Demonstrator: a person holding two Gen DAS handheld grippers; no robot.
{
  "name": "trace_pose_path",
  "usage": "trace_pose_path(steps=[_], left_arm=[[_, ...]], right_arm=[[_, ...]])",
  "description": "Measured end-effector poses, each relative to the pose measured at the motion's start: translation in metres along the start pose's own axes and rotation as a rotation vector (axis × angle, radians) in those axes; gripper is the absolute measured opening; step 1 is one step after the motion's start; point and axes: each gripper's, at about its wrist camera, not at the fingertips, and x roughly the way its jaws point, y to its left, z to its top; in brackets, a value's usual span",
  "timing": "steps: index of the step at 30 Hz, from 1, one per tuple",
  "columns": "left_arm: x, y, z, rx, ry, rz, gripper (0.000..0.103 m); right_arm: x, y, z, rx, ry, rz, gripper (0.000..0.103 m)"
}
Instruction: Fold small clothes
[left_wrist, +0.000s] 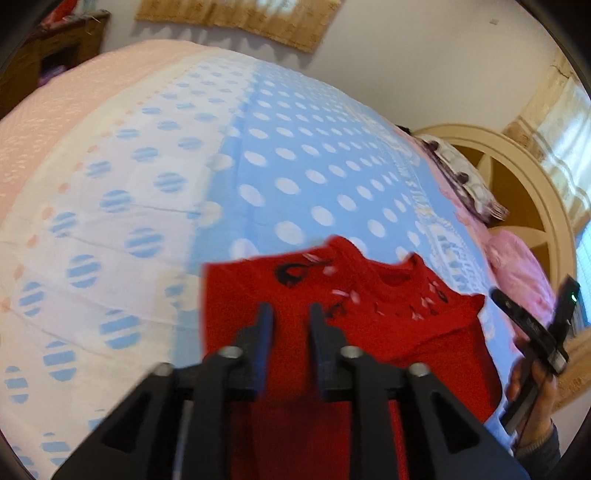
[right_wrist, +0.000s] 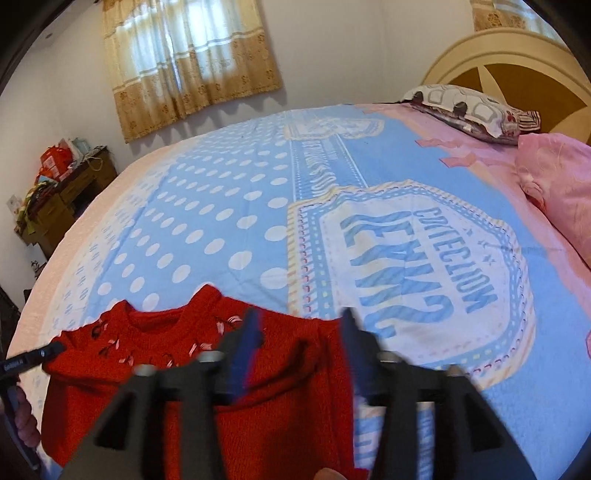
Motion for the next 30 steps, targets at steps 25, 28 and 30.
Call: trace_pose_path(steps=[25, 28, 30], left_arm=[[0.007, 0.003, -0.013, 0.227, -0.09, 0.561, 0.071], [0.001, 0.01, -0.025, 0.228, -0.067, 0.567, 0.071], [-0.01, 0.012, -0.036, 0.224, -0.076, 0.538, 0.071]], right_arm=[[0.024, 0.021, 0.006, -0.129, 0.06, -0.154, 0.056], [0.013, 0.03, -0.011, -0.203, 0.066, -0.148, 0.056], [0.008, 0.034, -0.022, -0.222, 0.081, -0.122, 0.056]])
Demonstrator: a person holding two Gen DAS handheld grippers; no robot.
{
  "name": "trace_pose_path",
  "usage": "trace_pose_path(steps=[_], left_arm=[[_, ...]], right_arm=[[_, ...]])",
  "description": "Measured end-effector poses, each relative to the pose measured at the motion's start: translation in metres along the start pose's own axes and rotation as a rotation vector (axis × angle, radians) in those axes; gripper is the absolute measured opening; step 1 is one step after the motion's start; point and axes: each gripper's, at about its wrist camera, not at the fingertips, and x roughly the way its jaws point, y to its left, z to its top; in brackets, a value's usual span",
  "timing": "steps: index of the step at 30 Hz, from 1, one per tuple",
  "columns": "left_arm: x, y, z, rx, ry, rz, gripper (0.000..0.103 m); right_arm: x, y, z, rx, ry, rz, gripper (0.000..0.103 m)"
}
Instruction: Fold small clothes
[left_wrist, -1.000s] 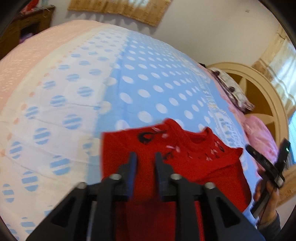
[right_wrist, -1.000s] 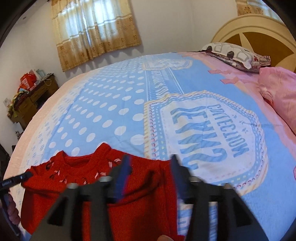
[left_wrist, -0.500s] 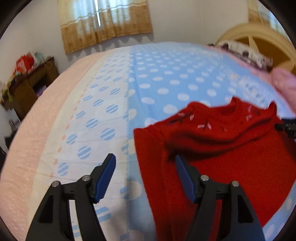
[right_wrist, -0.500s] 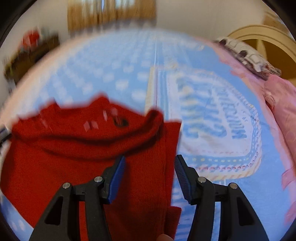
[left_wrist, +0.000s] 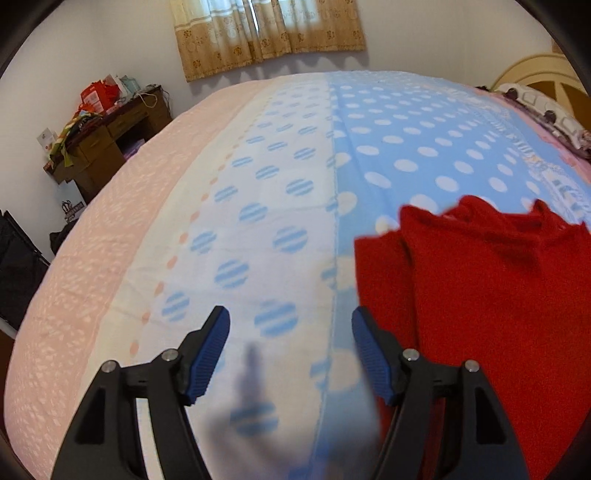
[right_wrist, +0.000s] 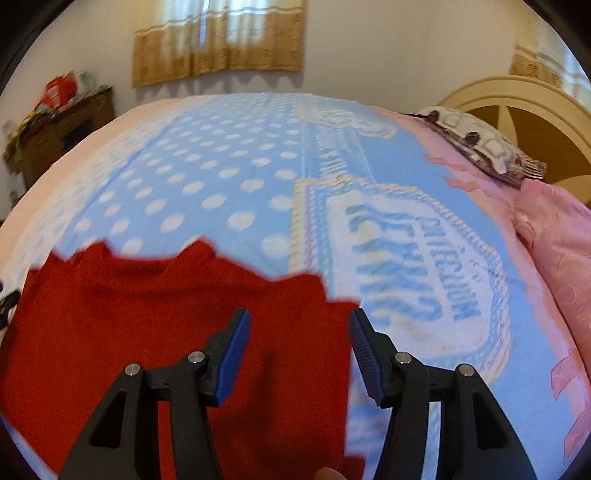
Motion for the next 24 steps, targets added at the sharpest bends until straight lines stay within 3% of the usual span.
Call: trace_pose_path(steps=[9, 12, 15, 17, 24], left_arm=[[-0.041, -0.021, -0.013, 0.032, -0.09, -0.11, 0.07], [-0.03, -0.032, -0.002, 0.06, -0.07, -0.157, 0.063], [0.003, -0.034, 0.003, 0.03, 0.056, -0.243, 0.036], [0.011, -0.032, 0.002, -0.003, 0.077, -0.288, 0.019], [-0.032, -0.02, -0.008, -0.007, -0.06, -0.307, 0.015]], right_arm=[[-0.037, 0.049, -0.048, -0.115, 0.025, 0.152, 0.056], [-0.045, 0.07, -0.064, -0.135, 0.042, 0.199, 0.056], [-0.052, 0.091, -0.086, -0.187, 0.051, 0.207, 0.056], [-0.056, 0.1, -0.097, -0.214, 0.044, 0.195, 0.056], [-0.073, 0.096, -0.103, -0.206, -0.001, 0.176, 0.056]])
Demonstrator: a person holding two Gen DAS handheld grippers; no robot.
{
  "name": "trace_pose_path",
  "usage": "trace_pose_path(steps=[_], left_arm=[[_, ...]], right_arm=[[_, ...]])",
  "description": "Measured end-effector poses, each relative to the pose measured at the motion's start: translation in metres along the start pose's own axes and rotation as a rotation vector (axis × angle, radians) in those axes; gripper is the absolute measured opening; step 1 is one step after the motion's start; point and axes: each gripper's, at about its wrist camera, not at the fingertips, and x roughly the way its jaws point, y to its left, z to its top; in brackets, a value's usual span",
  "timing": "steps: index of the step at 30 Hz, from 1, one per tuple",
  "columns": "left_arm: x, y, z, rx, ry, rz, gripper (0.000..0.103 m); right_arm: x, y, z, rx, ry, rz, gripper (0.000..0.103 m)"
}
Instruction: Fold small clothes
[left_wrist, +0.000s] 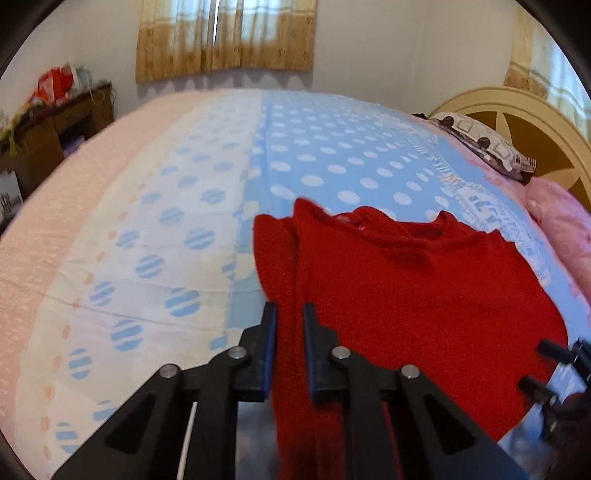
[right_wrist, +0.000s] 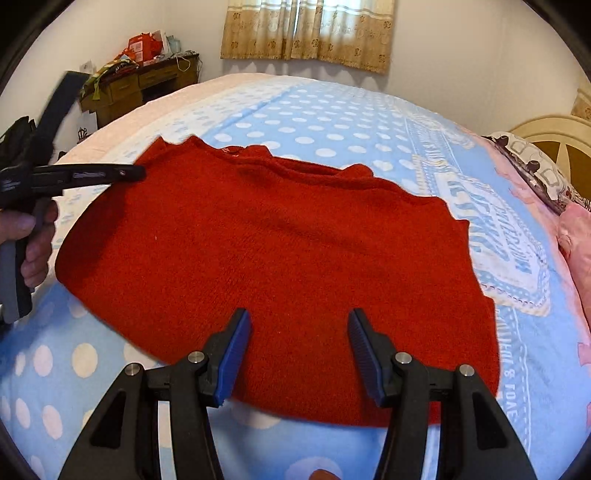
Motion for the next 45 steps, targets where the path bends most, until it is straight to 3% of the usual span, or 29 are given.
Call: trace_pose_path(steps=[4, 6, 9, 12, 16, 20, 23, 26, 31, 36, 41, 45], left_arm=[[0.013, 0.008, -0.012, -0.002, 0.046, 0.018, 0.015], [0.021, 0.009, -0.016, -0.005, 0.059, 0.03, 0.016], [0.015, 0.009, -0.016, -0.003, 0.041, 0.022, 0.018], [0.01, 0.011, -0.017, 0.0, 0.033, 0.029, 0.025], [0.001, 0.019, -0.019, -0.041, 0.034, -0.003, 0.035], [-0.009, 0.024, -0.025, -0.034, -0.003, 0.038, 0.063], [0.0, 0.029, -0.029, -0.038, 0.037, 0.049, 0.063], [-0.007, 0.044, -0.031, -0.105, 0.028, 0.024, 0.065], [-0.013, 0.061, -0.033, -0.124, 0.013, 0.078, 0.07], [-0.011, 0.077, -0.038, -0.151, 0.026, 0.105, 0.077], [-0.011, 0.096, -0.042, -0.214, 0.031, 0.095, 0.09], [-0.013, 0.106, -0.043, -0.259, 0.032, 0.075, 0.093]], right_arm=[[-0.005, -0.013, -0.003, 0.029, -0.021, -0.045, 0.056], [0.006, -0.022, -0.005, 0.045, 0.03, -0.076, 0.061], [0.006, -0.04, -0.008, 0.124, 0.037, -0.034, 0.063], [-0.004, -0.047, -0.008, 0.127, 0.012, -0.079, 0.064], [0.014, -0.06, -0.015, 0.15, 0.091, -0.059, 0.07], [0.001, -0.06, -0.009, 0.175, 0.047, -0.054, 0.07], [0.019, -0.051, -0.012, 0.119, 0.102, -0.081, 0.072], [0.006, -0.048, -0.007, 0.138, 0.071, -0.095, 0.072], [-0.016, -0.004, 0.004, 0.029, 0.009, -0.042, 0.072], [-0.013, 0.05, 0.01, -0.068, -0.001, 0.028, 0.072], [-0.005, 0.098, 0.011, -0.152, 0.002, 0.067, 0.072], [-0.008, 0.138, 0.01, -0.237, -0.024, 0.087, 0.072]])
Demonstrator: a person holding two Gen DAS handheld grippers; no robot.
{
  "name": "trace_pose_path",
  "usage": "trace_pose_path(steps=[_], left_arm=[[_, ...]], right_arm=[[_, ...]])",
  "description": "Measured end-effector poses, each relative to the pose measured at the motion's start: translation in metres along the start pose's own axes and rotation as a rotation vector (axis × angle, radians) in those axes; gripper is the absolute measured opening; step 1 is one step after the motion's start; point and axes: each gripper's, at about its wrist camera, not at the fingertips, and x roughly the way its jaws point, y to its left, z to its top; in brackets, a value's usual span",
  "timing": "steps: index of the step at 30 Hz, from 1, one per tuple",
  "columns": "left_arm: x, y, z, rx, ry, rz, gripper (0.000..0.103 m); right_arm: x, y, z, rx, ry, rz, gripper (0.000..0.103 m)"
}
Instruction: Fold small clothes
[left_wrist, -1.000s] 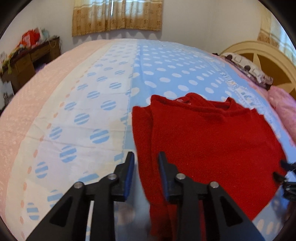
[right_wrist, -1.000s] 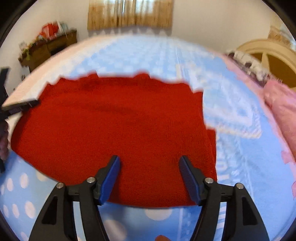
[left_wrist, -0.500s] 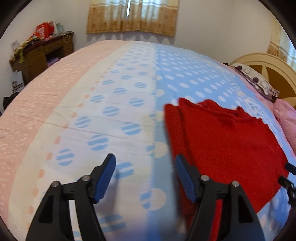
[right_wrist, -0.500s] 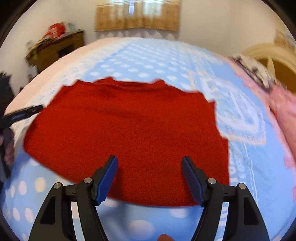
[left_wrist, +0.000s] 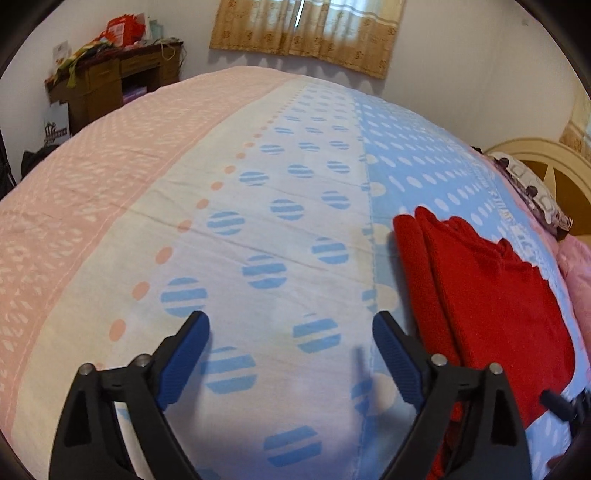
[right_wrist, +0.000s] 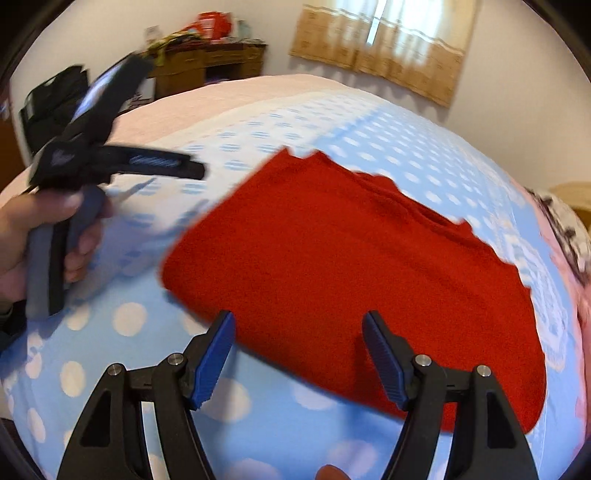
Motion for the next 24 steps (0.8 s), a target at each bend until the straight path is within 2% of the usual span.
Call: trace_pose_path(steps=[7, 14, 18, 21, 24], left_arm=[[0.006, 0.004, 0.002, -0.028, 0.042, -0.033, 0.093], [0.011, 0.0, 0.016, -0.067, 0.085, -0.128, 0.093], [0.015, -0.016, 0.029, -0.041, 0.085, -0.167, 0.093], [0.021, -0.031, 0.035, -0.015, 0.102, -0.206, 0.093], [0.029, -0.048, 0.039, 0.041, 0.114, -0.194, 0.093]], right_arm=[[0.006, 0.051, 0.007, -0.13, -0.023, 0.0, 0.072], [0.015, 0.081, 0.007, -0.238, -0.026, -0.096, 0.072], [0.021, 0.084, 0.008, -0.265, -0.029, -0.152, 0.072], [0.025, 0.082, 0.008, -0.262, -0.026, -0.159, 0.067], [0.027, 0.082, 0.008, -0.267, -0.027, -0.164, 0.066]])
